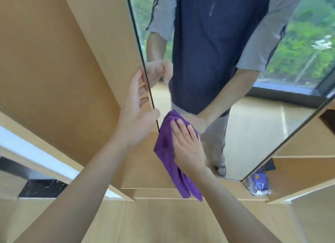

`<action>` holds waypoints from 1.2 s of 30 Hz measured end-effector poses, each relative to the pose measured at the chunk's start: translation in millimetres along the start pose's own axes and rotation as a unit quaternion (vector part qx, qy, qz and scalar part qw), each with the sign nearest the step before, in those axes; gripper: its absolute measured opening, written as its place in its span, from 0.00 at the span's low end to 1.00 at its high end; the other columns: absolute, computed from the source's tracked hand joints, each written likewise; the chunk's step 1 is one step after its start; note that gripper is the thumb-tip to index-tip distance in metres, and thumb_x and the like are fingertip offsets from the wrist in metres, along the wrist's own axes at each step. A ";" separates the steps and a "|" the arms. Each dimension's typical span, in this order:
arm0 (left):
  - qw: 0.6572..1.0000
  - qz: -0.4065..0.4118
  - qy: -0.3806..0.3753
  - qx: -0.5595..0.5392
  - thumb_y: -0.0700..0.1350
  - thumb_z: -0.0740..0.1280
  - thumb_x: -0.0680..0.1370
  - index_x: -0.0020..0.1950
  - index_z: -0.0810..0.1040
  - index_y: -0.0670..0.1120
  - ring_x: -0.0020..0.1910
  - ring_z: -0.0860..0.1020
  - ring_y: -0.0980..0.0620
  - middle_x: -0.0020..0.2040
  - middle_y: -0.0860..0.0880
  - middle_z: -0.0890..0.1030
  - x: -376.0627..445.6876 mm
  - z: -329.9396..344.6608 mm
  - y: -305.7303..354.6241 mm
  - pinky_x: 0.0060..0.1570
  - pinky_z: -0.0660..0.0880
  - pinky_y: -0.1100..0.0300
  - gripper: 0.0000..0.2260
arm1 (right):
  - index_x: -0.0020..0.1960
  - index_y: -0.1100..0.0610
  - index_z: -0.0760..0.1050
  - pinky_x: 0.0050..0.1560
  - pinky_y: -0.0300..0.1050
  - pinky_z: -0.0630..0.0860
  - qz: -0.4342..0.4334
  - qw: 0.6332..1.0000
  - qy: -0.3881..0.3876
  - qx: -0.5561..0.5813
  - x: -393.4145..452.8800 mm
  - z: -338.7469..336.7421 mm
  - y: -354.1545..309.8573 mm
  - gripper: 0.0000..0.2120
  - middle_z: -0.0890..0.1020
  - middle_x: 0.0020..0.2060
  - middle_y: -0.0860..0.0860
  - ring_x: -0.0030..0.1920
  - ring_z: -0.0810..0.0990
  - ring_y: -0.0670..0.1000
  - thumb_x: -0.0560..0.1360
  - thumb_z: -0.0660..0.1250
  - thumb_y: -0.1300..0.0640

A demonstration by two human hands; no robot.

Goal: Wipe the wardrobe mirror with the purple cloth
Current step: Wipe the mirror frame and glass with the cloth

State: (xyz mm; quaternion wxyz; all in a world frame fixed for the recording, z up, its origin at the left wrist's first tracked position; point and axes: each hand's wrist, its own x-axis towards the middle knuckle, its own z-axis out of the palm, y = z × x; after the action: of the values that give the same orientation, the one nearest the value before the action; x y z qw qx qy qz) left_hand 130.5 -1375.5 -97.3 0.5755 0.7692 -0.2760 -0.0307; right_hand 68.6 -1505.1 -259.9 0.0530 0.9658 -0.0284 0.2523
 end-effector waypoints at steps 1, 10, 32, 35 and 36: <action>1.000 -0.005 0.004 0.004 0.35 0.64 0.66 0.80 0.55 0.51 0.72 0.70 0.54 0.71 0.56 0.69 3.5 2.9 -2.5 0.72 0.68 0.49 0.43 | 0.77 0.65 0.54 0.79 0.49 0.34 0.004 1.000 -0.007 -0.007 -5.1 0.9 7.2 0.44 0.59 0.76 0.55 0.79 0.50 0.57 0.68 0.74 0.62; 0.995 -0.053 0.028 0.077 0.46 0.80 0.70 0.79 0.33 0.60 0.78 0.57 0.61 0.82 0.55 0.52 12.2 46.3 -20.5 0.70 0.59 0.62 0.59 | 0.75 0.65 0.58 0.80 0.50 0.38 0.082 0.992 0.098 -0.010 -43.1 -28.1 86.0 0.41 0.61 0.73 0.59 0.77 0.49 0.57 0.67 0.74 0.65; 0.961 -0.082 0.197 0.178 0.54 0.78 0.71 0.81 0.37 0.54 0.73 0.66 0.53 0.78 0.53 0.64 -28.5 76.6 -27.2 0.62 0.64 0.63 0.55 | 0.71 0.72 0.59 0.80 0.49 0.45 0.179 0.946 0.130 0.235 -113.6 -8.1 170.1 0.29 0.65 0.71 0.65 0.81 0.44 0.54 0.71 0.59 0.71; 0.955 -0.084 0.208 0.193 0.54 0.77 0.72 0.81 0.37 0.52 0.74 0.67 0.51 0.79 0.52 0.63 -33.2 81.0 -26.0 0.62 0.64 0.63 0.55 | 0.73 0.70 0.57 0.80 0.49 0.46 0.201 0.932 0.119 0.276 -115.3 -3.5 160.7 0.33 0.57 0.74 0.57 0.81 0.42 0.51 0.72 0.66 0.72; 0.954 -0.082 0.212 0.195 0.54 0.77 0.72 0.81 0.37 0.51 0.74 0.67 0.52 0.79 0.53 0.63 -34.9 82.2 -25.9 0.62 0.64 0.63 0.55 | 0.74 0.70 0.57 0.80 0.46 0.47 0.222 0.925 0.105 0.289 -115.0 -2.2 154.9 0.35 0.56 0.75 0.56 0.81 0.43 0.52 0.70 0.68 0.74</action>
State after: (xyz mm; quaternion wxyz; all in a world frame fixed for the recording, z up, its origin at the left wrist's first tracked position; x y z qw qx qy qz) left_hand 81.1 -1426.0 -157.6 0.4552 0.8753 -0.0840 0.1402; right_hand -45.3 -1655.4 -300.8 -0.2834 0.8760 -0.1624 0.3549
